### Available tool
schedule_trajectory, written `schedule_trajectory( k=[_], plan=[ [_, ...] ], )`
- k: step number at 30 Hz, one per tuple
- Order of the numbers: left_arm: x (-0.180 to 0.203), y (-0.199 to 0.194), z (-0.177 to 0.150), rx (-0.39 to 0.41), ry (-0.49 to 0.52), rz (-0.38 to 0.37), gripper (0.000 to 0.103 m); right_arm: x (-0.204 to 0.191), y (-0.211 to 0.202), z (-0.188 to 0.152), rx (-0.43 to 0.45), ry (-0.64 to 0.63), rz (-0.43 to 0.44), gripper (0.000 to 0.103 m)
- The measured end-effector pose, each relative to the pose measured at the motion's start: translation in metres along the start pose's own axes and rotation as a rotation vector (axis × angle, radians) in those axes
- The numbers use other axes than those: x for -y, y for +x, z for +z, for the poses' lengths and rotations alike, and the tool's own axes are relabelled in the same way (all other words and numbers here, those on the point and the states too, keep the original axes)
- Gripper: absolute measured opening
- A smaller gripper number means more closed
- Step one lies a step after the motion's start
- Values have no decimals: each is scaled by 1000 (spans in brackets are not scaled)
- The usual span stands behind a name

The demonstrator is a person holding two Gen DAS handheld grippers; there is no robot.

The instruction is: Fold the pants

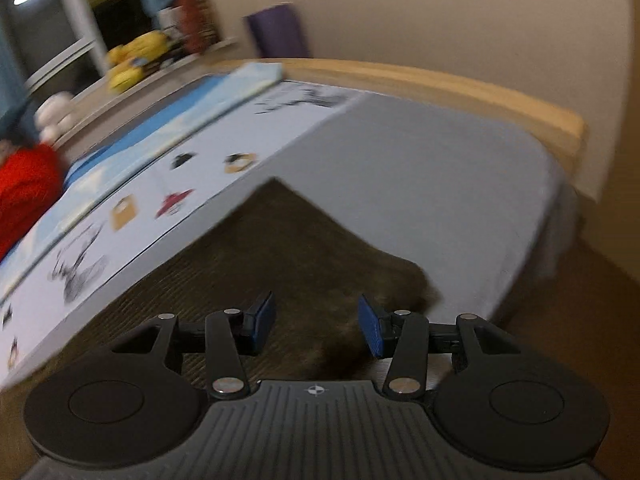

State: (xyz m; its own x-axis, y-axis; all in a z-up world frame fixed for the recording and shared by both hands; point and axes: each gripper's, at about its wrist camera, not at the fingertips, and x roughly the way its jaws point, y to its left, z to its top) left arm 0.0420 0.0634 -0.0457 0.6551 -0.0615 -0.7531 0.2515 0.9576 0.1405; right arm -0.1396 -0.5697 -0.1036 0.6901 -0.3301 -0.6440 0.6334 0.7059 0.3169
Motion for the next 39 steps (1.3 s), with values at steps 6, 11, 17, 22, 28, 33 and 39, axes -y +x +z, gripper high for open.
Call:
schedule_trajectory(
  k=[6,11,17,22,28,33,39],
  plan=[
    [55,1,-7,33,67,-29,96,5,15,1,-21,139,65,49],
    [66,11,-2,63,65,-48,96,-1,28,0,-60,144,59,49],
    [64,18,5,54,34,-40,96,1,31,-1,-76,148,46,49],
    [59,28,6,-15,36,-57,96,6,36,-4,-113,181,42,49],
    [60,27,5,4,76,-43,96,17,45,-6,-136,239,10,49],
    [58,26,5,12,89,-40,96,30,37,-4,-58,326,-75,49],
    [51,27,4,3,76,-28,96,47,41,-7,-58,415,-134,50]
  ],
)
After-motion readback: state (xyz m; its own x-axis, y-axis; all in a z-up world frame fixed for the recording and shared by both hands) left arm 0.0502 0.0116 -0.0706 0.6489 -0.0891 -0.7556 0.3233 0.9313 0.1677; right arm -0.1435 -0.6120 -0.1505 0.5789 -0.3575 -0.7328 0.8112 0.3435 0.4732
